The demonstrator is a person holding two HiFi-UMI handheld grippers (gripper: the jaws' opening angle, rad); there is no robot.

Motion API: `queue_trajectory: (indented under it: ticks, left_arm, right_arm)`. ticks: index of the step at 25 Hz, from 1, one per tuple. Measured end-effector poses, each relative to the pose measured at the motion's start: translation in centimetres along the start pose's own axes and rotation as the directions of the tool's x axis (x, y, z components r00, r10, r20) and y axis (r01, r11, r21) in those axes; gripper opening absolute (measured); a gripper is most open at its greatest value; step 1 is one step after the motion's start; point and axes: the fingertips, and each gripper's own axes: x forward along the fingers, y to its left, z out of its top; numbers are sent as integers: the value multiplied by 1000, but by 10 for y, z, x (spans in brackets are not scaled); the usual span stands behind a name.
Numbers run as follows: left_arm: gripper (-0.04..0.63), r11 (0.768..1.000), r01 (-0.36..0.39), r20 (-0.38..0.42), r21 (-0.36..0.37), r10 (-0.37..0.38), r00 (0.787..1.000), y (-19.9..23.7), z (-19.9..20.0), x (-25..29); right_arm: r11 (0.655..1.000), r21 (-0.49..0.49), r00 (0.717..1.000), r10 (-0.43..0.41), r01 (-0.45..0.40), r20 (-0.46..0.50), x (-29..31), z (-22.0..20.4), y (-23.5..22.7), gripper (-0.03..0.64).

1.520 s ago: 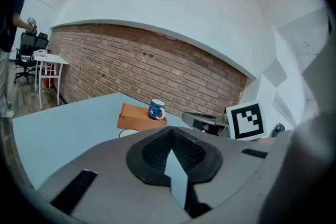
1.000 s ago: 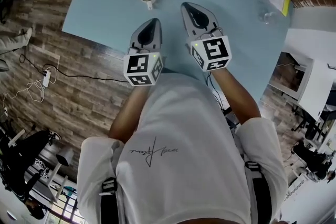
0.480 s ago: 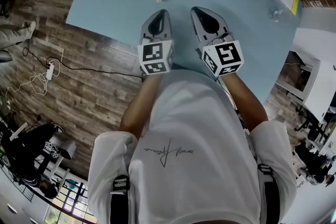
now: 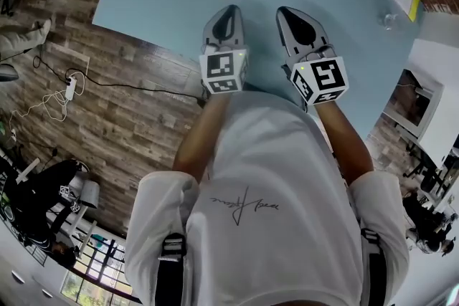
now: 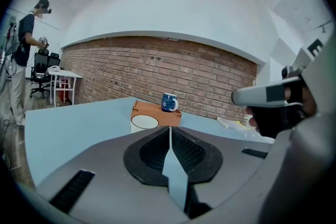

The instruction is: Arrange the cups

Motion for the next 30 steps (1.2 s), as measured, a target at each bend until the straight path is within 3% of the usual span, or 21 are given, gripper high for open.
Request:
queue_trajectory:
  ticks: [13,18,30]
  left_arm:
    - [9,994,-105,-45,13,105,993,23,-28,29]
    - [112,992,-130,-59,3,130,990,31,-32,41]
    - [140,984,-172,-100,-41,167,981,47,-48,61]
  right_arm:
    - [1000,-4,998,-25,25,-62,-3,-18,-21,21]
    - [999,6,994,-53,53,-91,-4,-25,-33,21]
    - [998,21,987,-62,66,-148,2,-41,-41,21]
